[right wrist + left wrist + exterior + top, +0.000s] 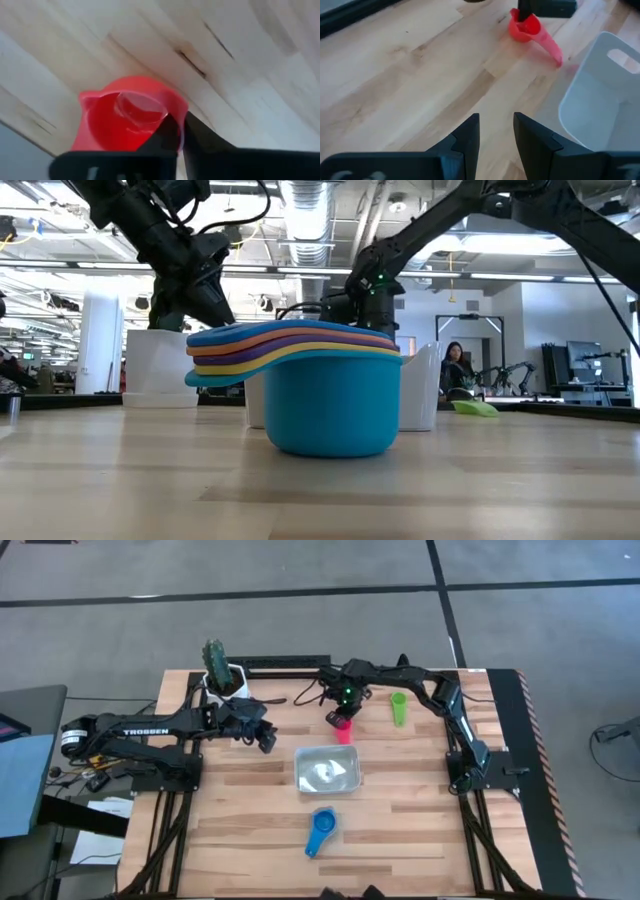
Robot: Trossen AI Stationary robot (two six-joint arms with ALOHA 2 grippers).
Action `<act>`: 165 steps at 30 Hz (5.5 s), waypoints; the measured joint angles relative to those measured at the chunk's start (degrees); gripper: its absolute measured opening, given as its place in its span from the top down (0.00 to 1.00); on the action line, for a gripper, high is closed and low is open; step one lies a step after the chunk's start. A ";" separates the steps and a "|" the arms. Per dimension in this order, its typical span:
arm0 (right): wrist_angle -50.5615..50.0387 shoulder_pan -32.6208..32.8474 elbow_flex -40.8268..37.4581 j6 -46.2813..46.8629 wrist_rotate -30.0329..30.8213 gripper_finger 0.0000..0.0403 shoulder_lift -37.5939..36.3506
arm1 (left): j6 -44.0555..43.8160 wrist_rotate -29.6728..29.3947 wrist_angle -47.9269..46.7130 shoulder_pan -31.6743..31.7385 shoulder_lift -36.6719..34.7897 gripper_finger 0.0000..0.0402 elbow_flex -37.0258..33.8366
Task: Nest measuring cups in basket
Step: Stack the red measuring cup on top of the blue measuring cup, then stack the green measuring cup on top of the red measuring cup
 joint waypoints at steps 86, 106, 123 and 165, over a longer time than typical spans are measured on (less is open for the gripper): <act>7.98 50.06 0.02 78.15 7.14 0.96 -8.66 | -14.62 -10.51 -10.78 -38.34 -2.89 0.74 0.02; 7.81 49.46 0.08 76.72 7.18 0.89 -8.64 | -16.33 -11.19 -10.78 -38.34 -2.90 0.74 0.02; 7.80 49.79 0.08 80.44 7.48 0.66 -8.68 | -16.59 -11.07 -10.79 -38.34 -2.91 0.74 0.02; -5.87 18.34 -34.82 61.18 17.67 0.74 -45.93 | 3.18 -3.93 -17.26 -26.23 -2.93 0.74 0.02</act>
